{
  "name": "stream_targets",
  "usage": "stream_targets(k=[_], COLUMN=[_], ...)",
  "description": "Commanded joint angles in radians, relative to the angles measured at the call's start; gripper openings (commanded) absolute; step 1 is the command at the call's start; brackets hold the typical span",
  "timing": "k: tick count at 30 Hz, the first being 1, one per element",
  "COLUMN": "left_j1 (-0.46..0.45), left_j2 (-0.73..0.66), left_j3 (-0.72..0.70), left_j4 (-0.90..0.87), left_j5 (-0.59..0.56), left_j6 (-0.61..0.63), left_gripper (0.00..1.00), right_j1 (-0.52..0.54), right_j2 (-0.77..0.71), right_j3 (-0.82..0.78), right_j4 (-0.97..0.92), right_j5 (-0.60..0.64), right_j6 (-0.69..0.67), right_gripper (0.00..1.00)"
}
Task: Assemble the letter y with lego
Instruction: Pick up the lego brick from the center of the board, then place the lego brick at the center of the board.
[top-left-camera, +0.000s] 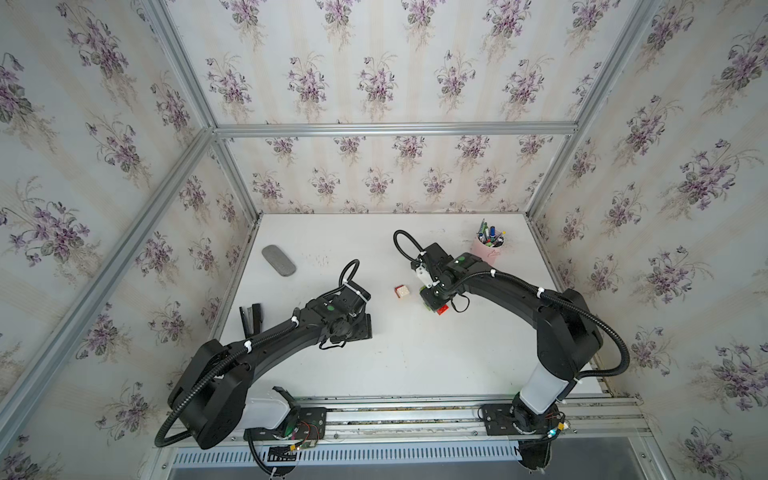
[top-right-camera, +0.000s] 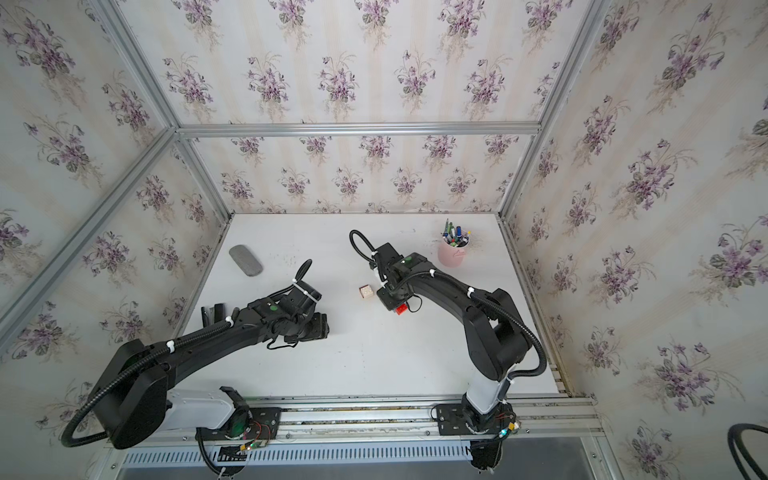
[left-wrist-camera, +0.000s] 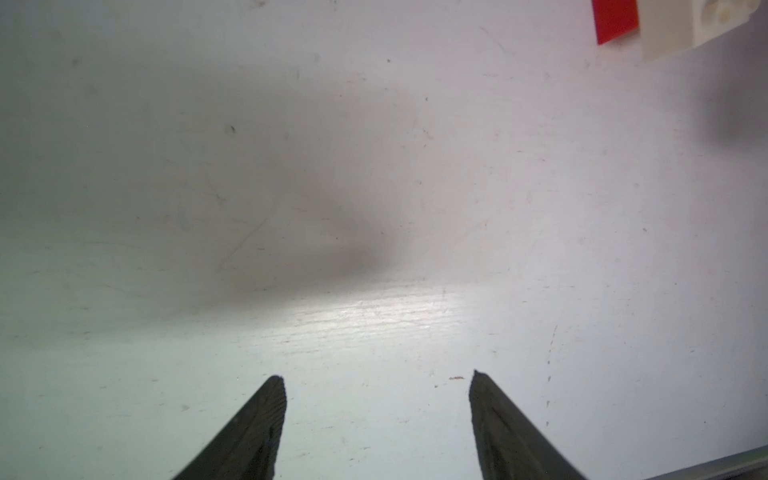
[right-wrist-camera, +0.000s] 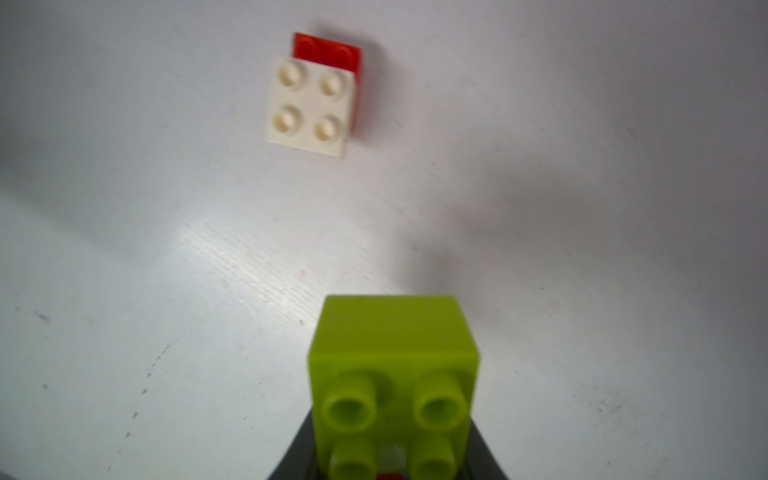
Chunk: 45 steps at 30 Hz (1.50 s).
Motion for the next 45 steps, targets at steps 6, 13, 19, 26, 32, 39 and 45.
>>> stream_targets(k=[6, 13, 19, 26, 32, 39, 45], left_j1=[-0.003, -0.003, -0.003, -0.003, -0.003, -0.002, -0.003], left_j2=[0.036, 0.047, 0.046, 0.046, 0.047, 0.025, -0.001], left_j3=[0.040, 0.039, 0.033, 0.031, 0.037, 0.032, 0.013], left_j4=[0.001, 0.003, 0.005, 0.007, 0.006, 0.006, 0.007], left_j5=[0.003, 0.005, 0.004, 0.006, 0.003, -0.015, -0.023], left_j6=[0.007, 0.013, 0.014, 0.013, 0.013, 0.001, -0.014], left_gripper=[0.72, 0.72, 0.72, 0.72, 0.72, 0.72, 0.72], right_j1=[-0.013, -0.013, -0.013, -0.013, -0.013, 0.003, 0.048], right_j2=[0.087, 0.112, 0.120, 0.090, 0.025, 0.018, 0.148], right_j3=[-0.006, -0.005, -0.013, -0.019, 0.056, 0.135, 0.228], right_j4=[0.006, -0.001, 0.004, 0.019, -0.002, 0.088, 0.104], right_j5=[0.052, 0.067, 0.069, 0.068, 0.129, -0.019, -0.043], right_j6=[0.063, 0.071, 0.080, 0.082, 0.091, 0.108, 0.111], right_gripper=[0.25, 0.28, 0.35, 0.48, 0.51, 0.56, 0.57])
